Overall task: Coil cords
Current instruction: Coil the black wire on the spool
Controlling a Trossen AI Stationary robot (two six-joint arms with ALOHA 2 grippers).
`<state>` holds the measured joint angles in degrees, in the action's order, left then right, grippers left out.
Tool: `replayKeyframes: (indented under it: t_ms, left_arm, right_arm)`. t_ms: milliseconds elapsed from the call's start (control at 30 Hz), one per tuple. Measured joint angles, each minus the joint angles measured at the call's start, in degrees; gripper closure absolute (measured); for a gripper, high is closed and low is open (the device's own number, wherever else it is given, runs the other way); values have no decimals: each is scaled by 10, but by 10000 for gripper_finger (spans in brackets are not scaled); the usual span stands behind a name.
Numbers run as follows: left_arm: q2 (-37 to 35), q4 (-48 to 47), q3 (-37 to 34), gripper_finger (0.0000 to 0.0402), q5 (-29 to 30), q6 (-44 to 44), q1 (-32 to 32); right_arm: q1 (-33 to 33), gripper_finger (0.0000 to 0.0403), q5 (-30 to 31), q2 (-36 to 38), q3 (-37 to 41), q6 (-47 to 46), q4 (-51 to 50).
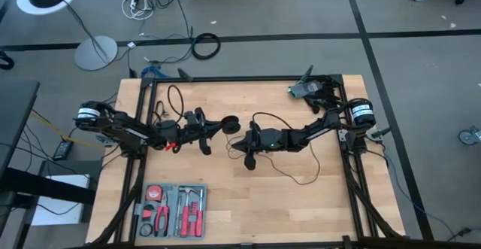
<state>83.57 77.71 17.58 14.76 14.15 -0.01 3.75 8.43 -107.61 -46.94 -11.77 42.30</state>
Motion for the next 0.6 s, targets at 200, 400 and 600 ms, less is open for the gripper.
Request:
replayKeyframes:
  t_ms: [200, 400, 600]
  left_arm:
    - [0, -4, 0, 401, 0, 0, 0]
    - [0, -4, 0, 401, 0, 0, 0]
    - [0, -2, 0, 401, 0, 0, 0]
  right_arm:
    - [-5, 358, 3, 0, 0, 0, 0]
    - [-13, 341, 9, 0, 0, -1, 2]
    - [-12, 332, -14, 0, 0, -1, 5]
